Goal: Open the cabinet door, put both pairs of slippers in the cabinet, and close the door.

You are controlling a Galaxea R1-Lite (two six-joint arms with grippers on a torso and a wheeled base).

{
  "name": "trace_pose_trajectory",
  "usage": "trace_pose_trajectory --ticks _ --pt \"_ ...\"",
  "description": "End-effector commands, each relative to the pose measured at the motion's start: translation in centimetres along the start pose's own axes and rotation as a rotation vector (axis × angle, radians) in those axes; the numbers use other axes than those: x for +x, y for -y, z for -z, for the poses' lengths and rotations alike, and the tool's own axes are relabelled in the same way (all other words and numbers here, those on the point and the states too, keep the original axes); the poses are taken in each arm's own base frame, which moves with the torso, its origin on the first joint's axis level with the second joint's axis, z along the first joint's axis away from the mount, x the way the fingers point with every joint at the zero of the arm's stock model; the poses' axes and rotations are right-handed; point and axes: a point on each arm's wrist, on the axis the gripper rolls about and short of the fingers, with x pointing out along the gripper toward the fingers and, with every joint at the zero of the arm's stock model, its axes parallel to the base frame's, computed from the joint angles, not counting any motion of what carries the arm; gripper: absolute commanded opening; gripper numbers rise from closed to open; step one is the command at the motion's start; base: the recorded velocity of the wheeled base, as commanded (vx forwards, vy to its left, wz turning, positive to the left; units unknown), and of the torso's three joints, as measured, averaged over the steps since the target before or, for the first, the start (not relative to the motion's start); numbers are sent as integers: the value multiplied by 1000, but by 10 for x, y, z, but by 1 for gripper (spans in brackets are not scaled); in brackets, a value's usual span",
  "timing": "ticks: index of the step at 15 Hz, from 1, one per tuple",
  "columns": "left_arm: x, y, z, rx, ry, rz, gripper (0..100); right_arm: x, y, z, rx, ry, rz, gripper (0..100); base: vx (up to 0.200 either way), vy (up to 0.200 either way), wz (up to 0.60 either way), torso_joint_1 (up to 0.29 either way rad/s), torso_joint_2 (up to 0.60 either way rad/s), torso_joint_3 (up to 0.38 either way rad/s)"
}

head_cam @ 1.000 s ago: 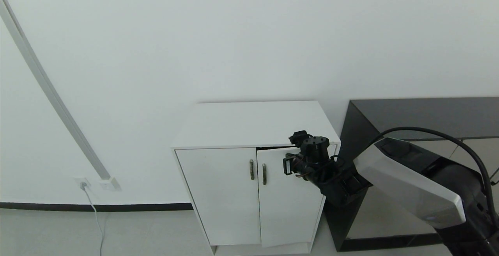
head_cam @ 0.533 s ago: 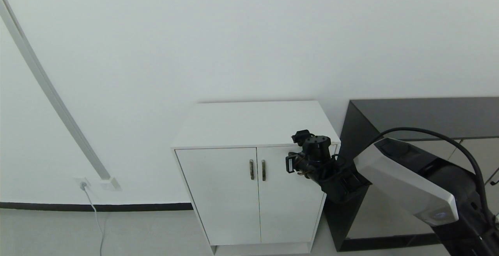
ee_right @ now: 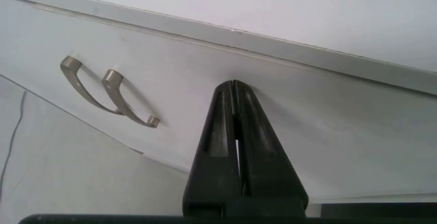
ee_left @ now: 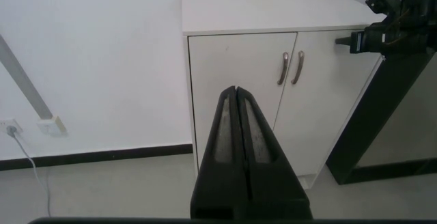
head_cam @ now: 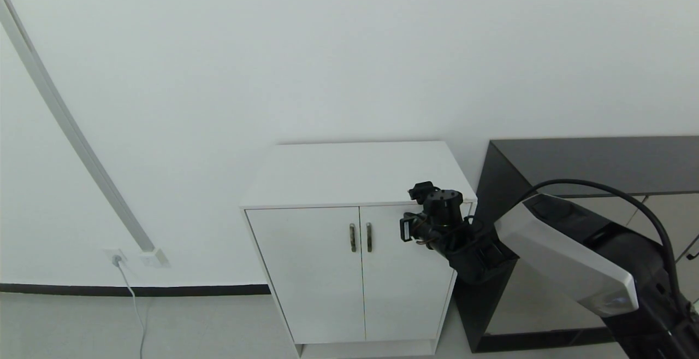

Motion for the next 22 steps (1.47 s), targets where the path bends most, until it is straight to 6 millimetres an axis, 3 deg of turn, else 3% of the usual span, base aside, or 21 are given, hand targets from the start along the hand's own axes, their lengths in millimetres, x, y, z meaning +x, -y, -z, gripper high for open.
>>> trace_pose_trajectory --ticks 1,6,9,13,15,22 --pt "0 0 0 0 -1 0 0 1 0 -1 -5 5 1 0 0 0 0 0 0 0" --pt "0 0 0 0 -1 0 0 -1 -1 0 -22 7 1 0 0 0 0 0 0 0" --pt "0 0 0 0 -1 0 0 -24 -5 -9 -27 5 -10 0 0 0 0 0 0 0" --pt "0 0 0 0 -1 1 0 -75 3 -37 -19 41 -5 0 0 0 0 0 0 0" --pt "0 0 0 0 -1 0 0 -117 26 -48 -7 63 36 0 0 0 0 0 0 0" --pt "0 0 0 1 -1 1 0 -236 88 -41 35 45 218 0 0 0 0 0 0 0"
